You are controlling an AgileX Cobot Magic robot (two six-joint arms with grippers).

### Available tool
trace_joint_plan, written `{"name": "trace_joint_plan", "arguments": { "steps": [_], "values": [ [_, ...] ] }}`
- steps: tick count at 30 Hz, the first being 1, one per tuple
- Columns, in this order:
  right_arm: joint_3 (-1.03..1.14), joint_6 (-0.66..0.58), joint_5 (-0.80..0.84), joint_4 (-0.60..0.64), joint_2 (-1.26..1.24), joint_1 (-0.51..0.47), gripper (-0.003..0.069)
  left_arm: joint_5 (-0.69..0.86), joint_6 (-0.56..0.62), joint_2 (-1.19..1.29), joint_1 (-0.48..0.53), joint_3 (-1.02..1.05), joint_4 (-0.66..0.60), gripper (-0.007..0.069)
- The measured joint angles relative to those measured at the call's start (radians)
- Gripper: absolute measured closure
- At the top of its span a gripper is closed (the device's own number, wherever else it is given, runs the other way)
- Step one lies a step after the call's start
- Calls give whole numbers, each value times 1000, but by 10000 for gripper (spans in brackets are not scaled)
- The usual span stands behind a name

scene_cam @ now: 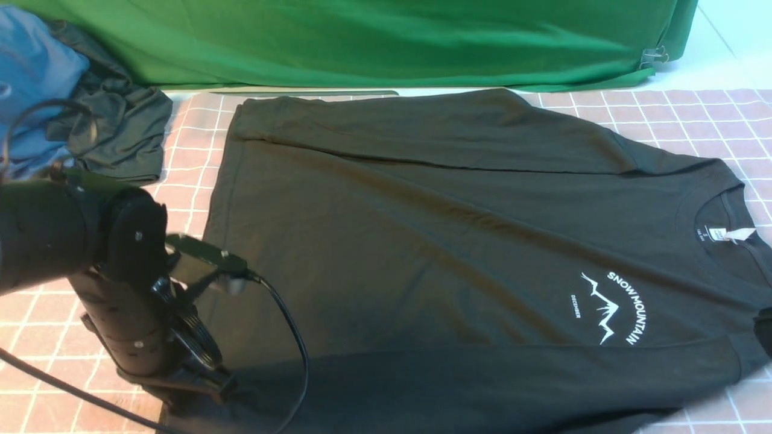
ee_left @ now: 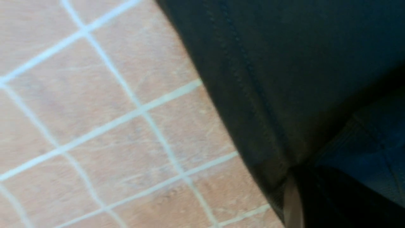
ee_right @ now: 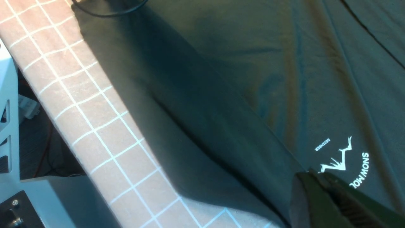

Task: Fold a long-sleeved shirt over a pink coffee tablecloth.
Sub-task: 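Fold the left side of the black T-shirt inward over its body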

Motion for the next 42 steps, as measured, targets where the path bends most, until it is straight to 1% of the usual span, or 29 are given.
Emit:
{"name": "trace_joint_plan", "arguments": {
  "steps": [10, 16, 20, 26, 28, 31, 35, 42],
  "values": [
    [0, 0, -6, 1, 0, 0, 623, 31, -10, -34, 0, -87, 9, 596],
    [0, 0, -28, 4, 0, 0, 623, 42, -5, -34, -1, -193, 5, 596],
    [0, 0, -50, 4, 0, 0, 623, -19, 19, -33, -1, -219, 12, 596],
    [0, 0, -78, 5, 0, 0, 623, -75, 30, 22, -1, -220, 101, 596],
    [0, 0, -81, 5, 0, 0, 623, -91, 32, 49, -1, -220, 112, 596],
    [0, 0, -83, 5, 0, 0, 623, -107, 26, 76, -1, -228, 116, 596],
    [0, 0, -88, 6, 0, 0, 623, -128, -6, 117, -1, -292, 115, 596],
    [0, 0, -88, 7, 0, 0, 623, -126, -9, 162, -1, -390, 114, 596]
  ]
}}
